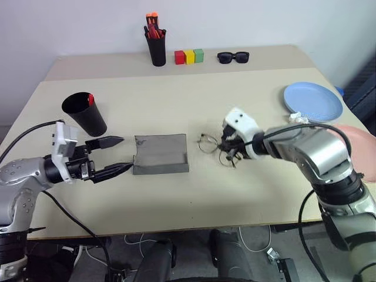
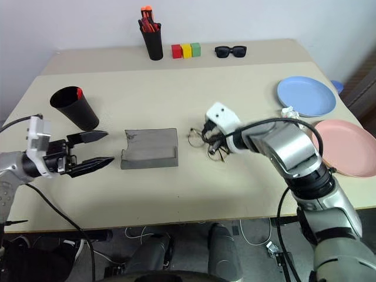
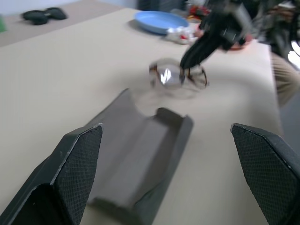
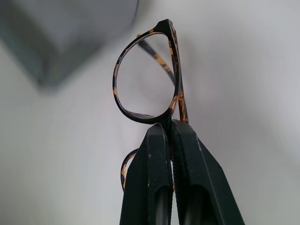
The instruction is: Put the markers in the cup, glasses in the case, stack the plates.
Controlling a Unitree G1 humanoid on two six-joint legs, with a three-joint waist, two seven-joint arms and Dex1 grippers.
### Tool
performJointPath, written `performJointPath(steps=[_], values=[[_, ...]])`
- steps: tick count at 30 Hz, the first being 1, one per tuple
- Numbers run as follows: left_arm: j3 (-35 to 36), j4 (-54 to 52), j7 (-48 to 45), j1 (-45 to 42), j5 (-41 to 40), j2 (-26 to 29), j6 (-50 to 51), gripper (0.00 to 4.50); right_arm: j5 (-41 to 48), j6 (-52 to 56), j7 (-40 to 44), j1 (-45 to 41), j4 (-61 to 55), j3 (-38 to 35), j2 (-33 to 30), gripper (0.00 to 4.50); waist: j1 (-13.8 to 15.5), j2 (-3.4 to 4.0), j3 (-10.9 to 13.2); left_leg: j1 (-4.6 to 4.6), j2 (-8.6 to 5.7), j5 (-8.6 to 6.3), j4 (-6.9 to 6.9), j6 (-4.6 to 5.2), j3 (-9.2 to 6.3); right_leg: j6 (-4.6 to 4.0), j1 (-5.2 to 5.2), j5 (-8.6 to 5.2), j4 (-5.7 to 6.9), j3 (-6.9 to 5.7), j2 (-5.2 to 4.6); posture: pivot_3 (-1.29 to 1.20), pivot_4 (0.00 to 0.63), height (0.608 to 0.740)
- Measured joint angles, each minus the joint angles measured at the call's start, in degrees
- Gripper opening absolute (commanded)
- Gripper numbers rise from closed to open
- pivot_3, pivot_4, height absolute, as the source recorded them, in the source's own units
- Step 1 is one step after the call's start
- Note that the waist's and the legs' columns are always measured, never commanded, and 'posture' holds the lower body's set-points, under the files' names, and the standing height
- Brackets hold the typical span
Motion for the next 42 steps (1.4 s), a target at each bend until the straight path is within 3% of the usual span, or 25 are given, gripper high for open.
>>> performJointPath(steps=[8, 13, 20, 35, 38, 42], values=[[2.89, 3.26, -0.63, 3.63, 0.59, 0.21, -2.35, 4.5, -0.04, -11.89, -3.14, -4.22, 6.05, -1.99, 18.14, 0.02, 0.3, 0.0, 0.0, -0.03, 0.01, 0.0, -0.03, -0.01, -0.04, -0.01, -0.05, 0.01, -0.01, 0.01, 0.0, 0.0, 0.15, 0.74], [3.02, 3.46, -1.03, 4.72, 0.78, 0.17, -3.76, 4.5, -1.53, -20.33, -2.57, -3.44, 10.17, 0.68, 24.15, 0.02, -0.05, 0.01, 0.01, 0.0, 0.01, 0.0, -0.07, -0.02, -0.03, -0.04, -0.09, 0.02, 0.06, 0.01, 0.02, 0.0, 0.15, 0.74], [3.02, 3.56, -1.24, 5.79, 0.77, 0.14, -5.14, 4.5, -7.65, -28.99, -0.26, 1.56, 14.69, 9.24, 24.44, 0.02, -0.1, 0.03, 0.02, -0.03, 0.0, 0.0, -0.07, -0.03, -0.02, -0.07, -0.17, 0.04, 0.11, 0.02, 0.04, 0.0, 0.15, 0.74], [1.87, 5.54, -2.42, 4.37, 1.06, 0.12, -6.65, 4.5, -12.77, -30.54, 6.99, 3.41, 14.92, 12.83, 20.27, 0.02, -0.09, 0.02, 0.01, -0.03, 0.03, 0.0, -0.08, -0.03, -0.01, -0.08, -0.18, 0.05, 0.1, 0.02, 0.08, 0.0, 0.15, 0.74], [1.82, 5.54, -2.41, 4.04, 1.08, 0.12, -6.66, 4.5, -13.61, -30.43, 7.14, 3.28, 14.92, 12.83, 20.34, 0.91, -0.1, 0.02, 0.01, -0.03, 0.03, 0.0, -0.08, -0.04, -0.01, -0.08, -0.18, 0.05, 0.1, 0.02, 0.08, 0.0, 0.15, 0.74], [1.81, 5.54, -2.41, 4.04, 1.11, 0.12, -6.67, 4.5, -13.81, -29.98, 7.44, 3.27, 14.92, 12.8, 20.58, 2.98, -0.07, 0.02, 0.01, -0.03, 0.03, 0.0, -0.08, -0.04, -0.01, -0.08, -0.18, 0.05, 0.1, 0.02, 0.08, 0.0, 0.15, 0.74]])
